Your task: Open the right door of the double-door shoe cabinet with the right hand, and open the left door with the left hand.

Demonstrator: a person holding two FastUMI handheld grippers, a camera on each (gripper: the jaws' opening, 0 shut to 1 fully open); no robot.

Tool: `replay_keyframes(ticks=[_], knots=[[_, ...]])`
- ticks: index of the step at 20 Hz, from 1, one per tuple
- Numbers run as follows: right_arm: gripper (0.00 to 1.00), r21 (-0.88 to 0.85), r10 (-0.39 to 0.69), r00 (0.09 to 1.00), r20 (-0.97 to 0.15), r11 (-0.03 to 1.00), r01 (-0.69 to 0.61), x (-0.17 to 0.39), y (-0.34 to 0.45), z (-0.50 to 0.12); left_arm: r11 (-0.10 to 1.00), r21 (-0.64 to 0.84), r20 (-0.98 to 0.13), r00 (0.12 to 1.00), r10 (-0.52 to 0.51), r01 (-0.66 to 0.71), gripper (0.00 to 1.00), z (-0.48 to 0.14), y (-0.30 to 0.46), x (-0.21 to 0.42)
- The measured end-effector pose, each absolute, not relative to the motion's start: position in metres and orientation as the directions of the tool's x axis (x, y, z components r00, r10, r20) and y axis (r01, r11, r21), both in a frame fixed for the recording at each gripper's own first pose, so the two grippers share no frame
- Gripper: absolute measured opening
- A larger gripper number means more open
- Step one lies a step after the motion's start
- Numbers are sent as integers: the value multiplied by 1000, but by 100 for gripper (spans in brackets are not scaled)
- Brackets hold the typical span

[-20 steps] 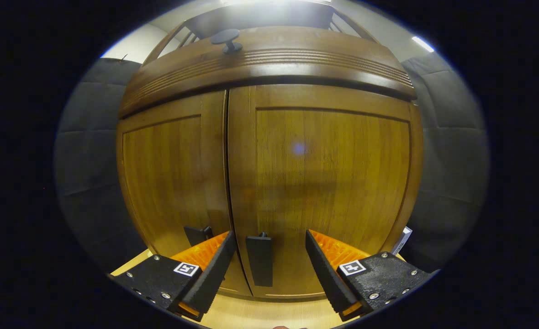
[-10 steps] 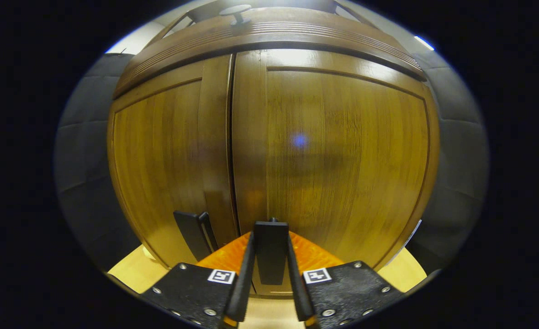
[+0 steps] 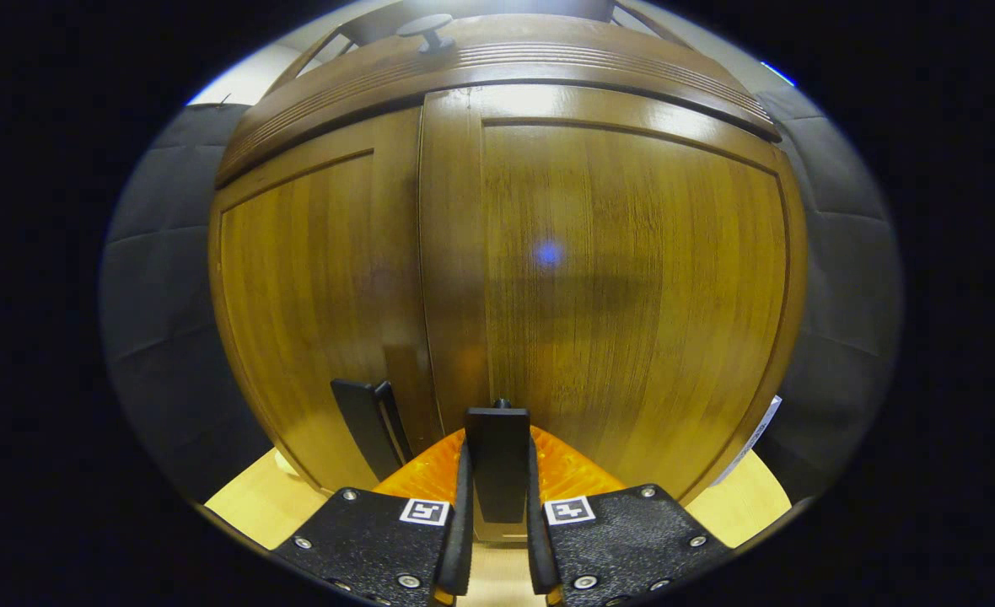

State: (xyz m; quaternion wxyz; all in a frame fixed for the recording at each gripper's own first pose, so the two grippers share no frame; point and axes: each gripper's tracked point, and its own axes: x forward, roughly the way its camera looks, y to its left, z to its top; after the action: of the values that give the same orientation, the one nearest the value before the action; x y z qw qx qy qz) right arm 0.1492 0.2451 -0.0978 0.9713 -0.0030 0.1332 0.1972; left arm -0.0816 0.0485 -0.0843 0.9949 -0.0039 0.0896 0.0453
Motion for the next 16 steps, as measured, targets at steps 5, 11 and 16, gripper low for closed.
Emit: replay_keyframes(ticks=[5,11,16], knots=[[27,59,416,874,-252,908,-415,130,237,-98,999,-6,-174,984,49,-51,100,-85,33,-84],[25,79,457,856,-244,889,-452,105,223,-97,1000,-1,-162,987,14,-15,100,-76,13,-79],[24,89,470,849,-243,882,-463,98,216,-90,1000,-21,-169,986,-8,5,100,-80,6,-81]])
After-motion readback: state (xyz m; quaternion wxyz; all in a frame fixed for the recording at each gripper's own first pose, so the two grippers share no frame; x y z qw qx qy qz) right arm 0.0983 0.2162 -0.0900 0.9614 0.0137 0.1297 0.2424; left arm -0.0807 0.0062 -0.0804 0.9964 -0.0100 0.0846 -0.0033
